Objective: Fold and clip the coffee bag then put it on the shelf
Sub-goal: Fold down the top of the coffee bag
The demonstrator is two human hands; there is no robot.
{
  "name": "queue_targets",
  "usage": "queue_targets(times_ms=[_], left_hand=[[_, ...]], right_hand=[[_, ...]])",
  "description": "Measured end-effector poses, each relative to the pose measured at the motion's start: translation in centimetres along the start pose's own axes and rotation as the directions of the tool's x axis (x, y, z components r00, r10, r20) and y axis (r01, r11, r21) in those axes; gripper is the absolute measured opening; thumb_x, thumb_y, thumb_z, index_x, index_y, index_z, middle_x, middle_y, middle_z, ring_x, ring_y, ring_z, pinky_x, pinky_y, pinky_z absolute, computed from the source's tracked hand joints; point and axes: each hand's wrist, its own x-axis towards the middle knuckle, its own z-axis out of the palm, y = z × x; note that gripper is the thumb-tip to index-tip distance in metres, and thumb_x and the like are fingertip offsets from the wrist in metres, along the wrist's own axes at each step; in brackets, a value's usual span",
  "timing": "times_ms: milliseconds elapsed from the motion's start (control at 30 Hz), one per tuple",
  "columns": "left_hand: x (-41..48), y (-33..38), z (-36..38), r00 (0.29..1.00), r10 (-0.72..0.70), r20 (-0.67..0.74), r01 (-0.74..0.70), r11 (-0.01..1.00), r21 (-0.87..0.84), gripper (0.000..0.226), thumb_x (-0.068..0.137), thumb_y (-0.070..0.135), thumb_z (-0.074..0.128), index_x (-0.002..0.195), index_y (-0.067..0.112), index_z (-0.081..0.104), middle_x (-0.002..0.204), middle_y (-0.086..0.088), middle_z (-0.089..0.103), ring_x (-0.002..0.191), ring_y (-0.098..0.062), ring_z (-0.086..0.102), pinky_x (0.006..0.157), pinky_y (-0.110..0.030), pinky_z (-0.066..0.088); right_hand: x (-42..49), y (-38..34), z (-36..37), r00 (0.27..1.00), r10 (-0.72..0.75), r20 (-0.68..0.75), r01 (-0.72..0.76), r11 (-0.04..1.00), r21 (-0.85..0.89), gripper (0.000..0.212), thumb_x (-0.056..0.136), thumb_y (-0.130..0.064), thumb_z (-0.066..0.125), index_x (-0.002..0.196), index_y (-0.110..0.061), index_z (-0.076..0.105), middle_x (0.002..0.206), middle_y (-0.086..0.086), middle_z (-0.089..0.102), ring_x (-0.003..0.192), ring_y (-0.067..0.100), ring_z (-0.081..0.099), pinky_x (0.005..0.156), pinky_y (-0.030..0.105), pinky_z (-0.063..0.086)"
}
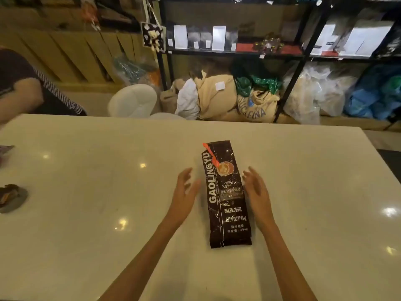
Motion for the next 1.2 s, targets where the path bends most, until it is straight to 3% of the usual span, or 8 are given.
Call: queue_targets(times_ms=[167,367,500,700,800,900,1033,1200], left_hand=[[0.8,3.3,1.9,0.954,-0.059,0.293,0.116,0.976,-0.182,0.029,0.097,0.029,0.052,0.123,0.020,0.044,0.125,-0.005,0.061,0.110,-0.013,0.065,0.085,-0.031,0.057],[2.4,7.6,0.2,0.944,0.166,0.284,-0.106,0.971,-0.214,0.020,0.096,0.011,0.053,0.113,0.022,0.053,0.109,0.003,0.069,0.107,-0.016,0.067,0.085,-0.032,0.058],[1.7,7.3,0.0,0.937,0.171,0.304,-0.126,0.979,-0.160,0.032,0.093,0.021,0.052,0.123,0.034,0.047,0.123,-0.001,0.063,0.116,-0.016,0.062,0.089,-0.029,0.055],[1.9,7.7,0.3,0.959,0.144,0.245,-0.113,0.984,-0.139,0.039,0.093,0.008,0.060,0.112,0.039,0.045,0.112,0.014,0.063,0.105,-0.008,0.065,0.081,-0.021,0.056],[2.1,6.9,0.1,0.980,0.129,0.152,-0.105,0.982,-0.158,0.033,0.092,0.004,0.061,0.105,0.030,0.044,0.109,-0.003,0.062,0.100,-0.007,0.065,0.081,-0.030,0.059],[1.8,6.2,0.0,0.984,0.139,0.110,-0.119,0.979,-0.166,0.025,0.090,0.002,0.062,0.099,0.012,0.041,0.108,-0.025,0.055,0.098,-0.026,0.063,0.081,-0.044,0.058],[1.6,5.6,-0.2,0.991,0.137,0.006,-0.133,0.975,-0.179,0.029,0.085,-0.006,0.066,0.097,0.003,0.041,0.102,-0.028,0.057,0.093,-0.030,0.063,0.079,-0.040,0.058],[1.2,5.9,0.0,0.990,0.114,0.086,-0.094,0.974,-0.205,0.031,0.087,-0.007,0.063,0.094,0.015,0.043,0.105,-0.023,0.059,0.096,-0.028,0.066,0.081,-0.044,0.058]], right_hand=[[-0.4,-1.1,1.1,0.998,0.002,0.068,-0.003,1.000,0.019,0.027,0.090,-0.023,0.066,0.116,-0.025,0.061,0.115,0.002,0.070,0.102,0.017,0.070,0.083,0.033,0.059],[-0.2,-4.9,0.3,0.980,-0.182,0.074,0.180,0.983,0.030,0.020,0.087,-0.003,0.067,0.098,-0.019,0.061,0.105,0.000,0.072,0.098,0.011,0.070,0.075,0.022,0.060],[-0.5,-4.8,1.0,0.979,-0.195,0.061,0.194,0.981,0.016,0.018,0.088,0.004,0.063,0.093,-0.013,0.059,0.098,0.000,0.071,0.091,0.003,0.071,0.070,0.015,0.057],[-0.4,-5.2,1.6,0.972,-0.231,0.043,0.231,0.973,0.013,0.022,0.090,0.000,0.062,0.094,-0.022,0.058,0.096,-0.007,0.071,0.092,0.006,0.071,0.070,0.016,0.057],[-0.6,-4.5,1.6,0.973,-0.223,0.049,0.223,0.975,0.017,0.022,0.090,0.000,0.063,0.094,-0.021,0.060,0.093,-0.005,0.073,0.092,0.010,0.071,0.072,0.020,0.059],[-0.9,-4.3,1.8,0.976,-0.215,0.048,0.214,0.977,0.011,0.024,0.089,0.003,0.063,0.091,-0.020,0.060,0.087,-0.005,0.074,0.088,0.010,0.072,0.069,0.018,0.057],[-1.3,-4.4,1.7,0.967,-0.250,0.037,0.252,0.967,-0.043,0.026,0.090,0.000,0.063,0.093,-0.025,0.061,0.095,0.002,0.073,0.089,0.013,0.071,0.071,0.019,0.058],[-1.4,-4.4,1.3,0.963,-0.270,0.011,0.270,0.961,-0.065,0.029,0.089,0.004,0.062,0.084,-0.025,0.057,0.075,-0.024,0.069,0.075,0.001,0.068,0.063,0.012,0.053]])
